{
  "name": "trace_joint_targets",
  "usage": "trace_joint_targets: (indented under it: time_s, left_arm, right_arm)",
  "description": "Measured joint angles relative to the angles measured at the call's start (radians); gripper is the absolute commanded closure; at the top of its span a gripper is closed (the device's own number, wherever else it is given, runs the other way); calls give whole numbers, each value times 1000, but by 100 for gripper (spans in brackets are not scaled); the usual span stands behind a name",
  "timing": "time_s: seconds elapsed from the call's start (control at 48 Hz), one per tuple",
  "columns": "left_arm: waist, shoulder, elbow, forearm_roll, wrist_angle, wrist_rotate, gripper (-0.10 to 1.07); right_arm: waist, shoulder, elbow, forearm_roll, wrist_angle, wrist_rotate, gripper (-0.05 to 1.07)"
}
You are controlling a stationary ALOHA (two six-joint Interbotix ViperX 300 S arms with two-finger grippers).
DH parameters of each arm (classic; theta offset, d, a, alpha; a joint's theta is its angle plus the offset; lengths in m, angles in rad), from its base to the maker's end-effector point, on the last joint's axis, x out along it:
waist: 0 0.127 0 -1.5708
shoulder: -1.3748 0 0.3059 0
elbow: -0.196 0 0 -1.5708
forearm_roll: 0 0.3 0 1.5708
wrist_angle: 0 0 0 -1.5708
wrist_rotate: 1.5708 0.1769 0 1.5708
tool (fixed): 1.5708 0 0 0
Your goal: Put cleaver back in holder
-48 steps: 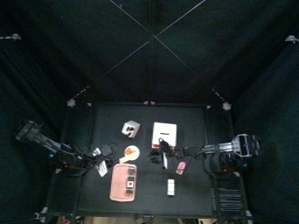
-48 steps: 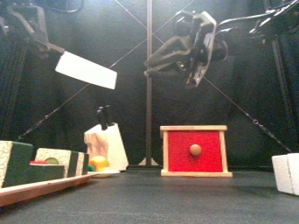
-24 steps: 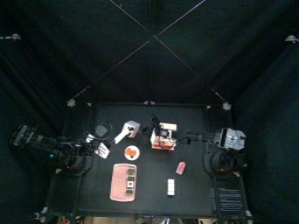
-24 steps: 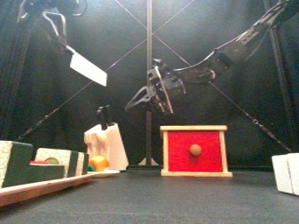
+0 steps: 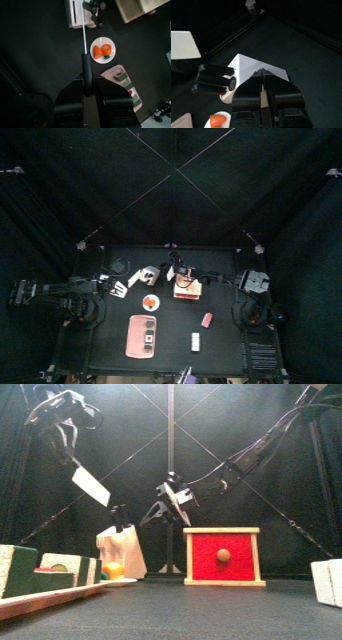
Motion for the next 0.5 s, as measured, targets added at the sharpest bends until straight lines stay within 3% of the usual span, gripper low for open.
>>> trace_joint_targets:
  time_s: [0.229, 0.5]
  left_arm:
    - [78, 66, 0, -75, -2, 109, 57]
    - [129, 78, 21, -71, -17, 123, 57]
  right_arm:
    - [-3, 51, -48, 0, 38, 0, 66]
    - [-3, 63, -51, 0, 44, 0, 66]
